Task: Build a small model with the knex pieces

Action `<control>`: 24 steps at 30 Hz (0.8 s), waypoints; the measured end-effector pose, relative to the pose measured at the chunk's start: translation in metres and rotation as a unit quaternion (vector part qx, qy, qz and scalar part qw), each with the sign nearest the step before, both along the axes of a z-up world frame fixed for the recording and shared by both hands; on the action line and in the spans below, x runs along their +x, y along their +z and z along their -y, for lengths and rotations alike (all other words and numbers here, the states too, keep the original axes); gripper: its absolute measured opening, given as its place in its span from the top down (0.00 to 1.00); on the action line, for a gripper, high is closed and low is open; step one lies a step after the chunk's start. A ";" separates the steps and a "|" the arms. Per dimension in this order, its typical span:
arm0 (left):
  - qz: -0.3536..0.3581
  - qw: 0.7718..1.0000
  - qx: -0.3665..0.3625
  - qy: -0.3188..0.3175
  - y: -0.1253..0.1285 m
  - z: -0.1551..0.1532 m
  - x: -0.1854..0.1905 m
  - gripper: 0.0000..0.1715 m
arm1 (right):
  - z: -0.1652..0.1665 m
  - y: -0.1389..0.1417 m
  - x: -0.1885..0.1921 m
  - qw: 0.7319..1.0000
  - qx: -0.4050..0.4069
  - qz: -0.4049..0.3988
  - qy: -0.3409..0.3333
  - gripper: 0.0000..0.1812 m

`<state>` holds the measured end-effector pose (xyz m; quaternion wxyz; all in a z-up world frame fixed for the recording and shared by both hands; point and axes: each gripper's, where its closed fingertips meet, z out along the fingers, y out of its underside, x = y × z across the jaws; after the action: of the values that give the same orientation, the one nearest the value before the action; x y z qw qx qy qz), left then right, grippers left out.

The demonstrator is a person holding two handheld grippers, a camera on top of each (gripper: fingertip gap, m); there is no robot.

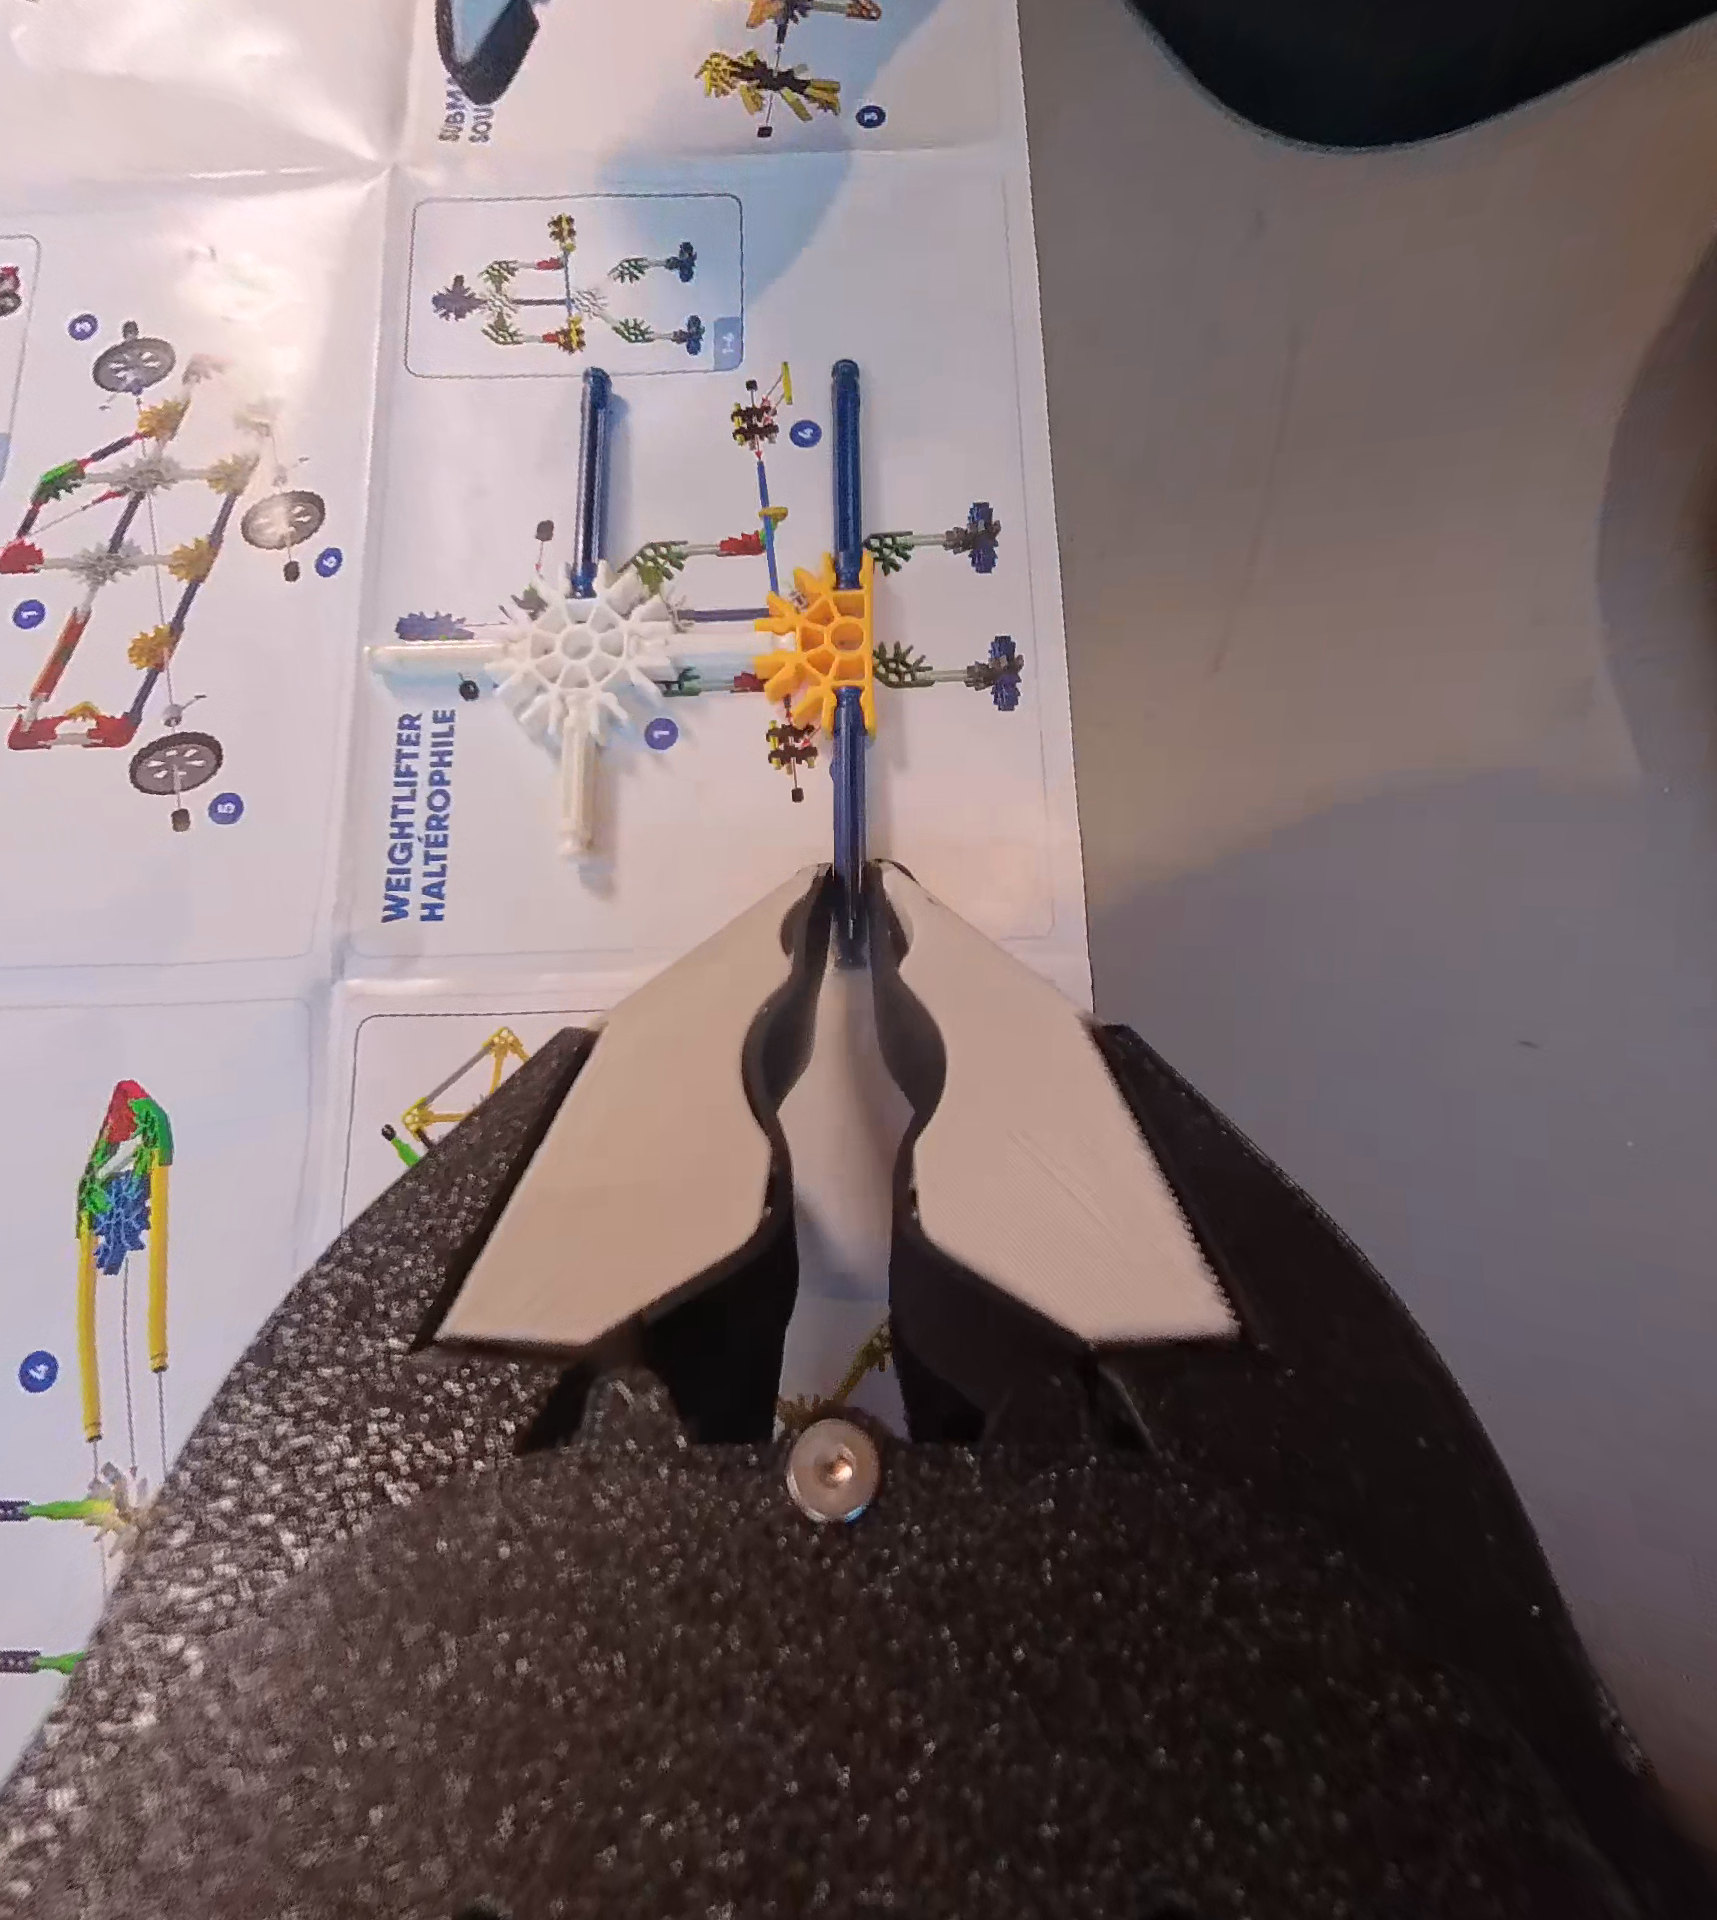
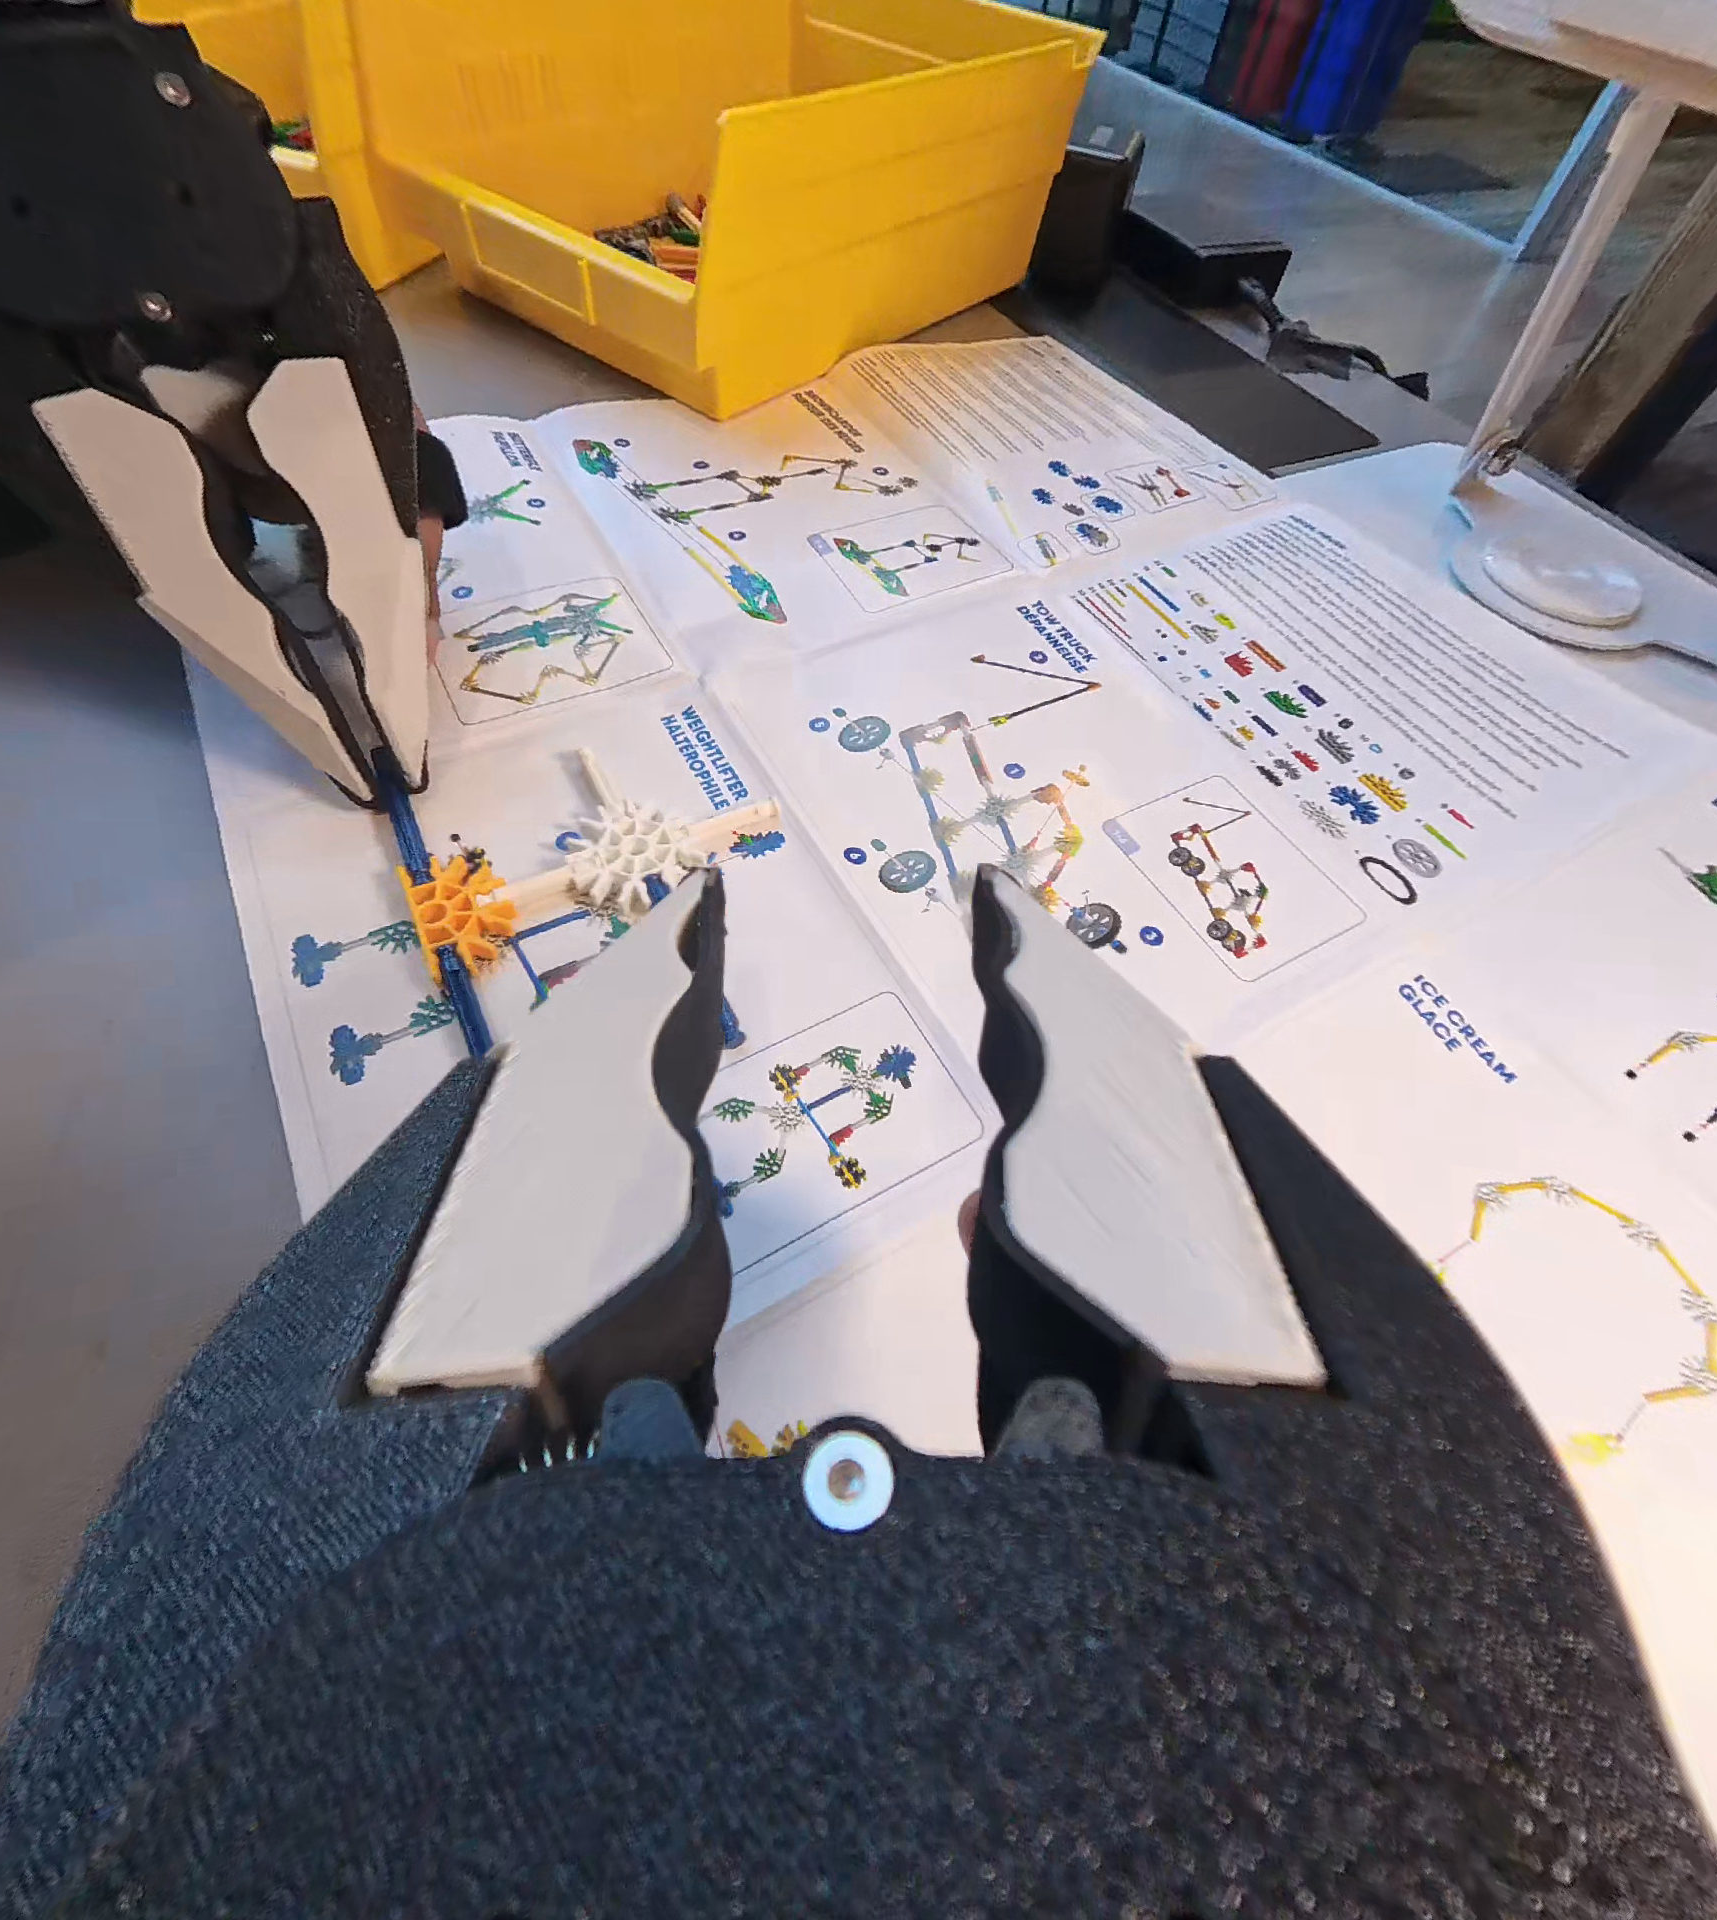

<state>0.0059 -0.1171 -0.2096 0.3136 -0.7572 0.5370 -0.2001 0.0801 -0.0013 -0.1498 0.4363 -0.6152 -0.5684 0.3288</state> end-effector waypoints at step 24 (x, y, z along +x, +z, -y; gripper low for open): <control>0.079 0.994 -0.041 -0.056 0.017 0.023 -0.006 0.96 | -0.010 -0.005 -0.002 0.998 0.053 0.013 -0.024 0.82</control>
<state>0.0002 -0.1399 -0.1931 0.3125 -0.7197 0.5434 -0.2984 0.0777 0.0086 -0.1549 0.4685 -0.6091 -0.5755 0.2798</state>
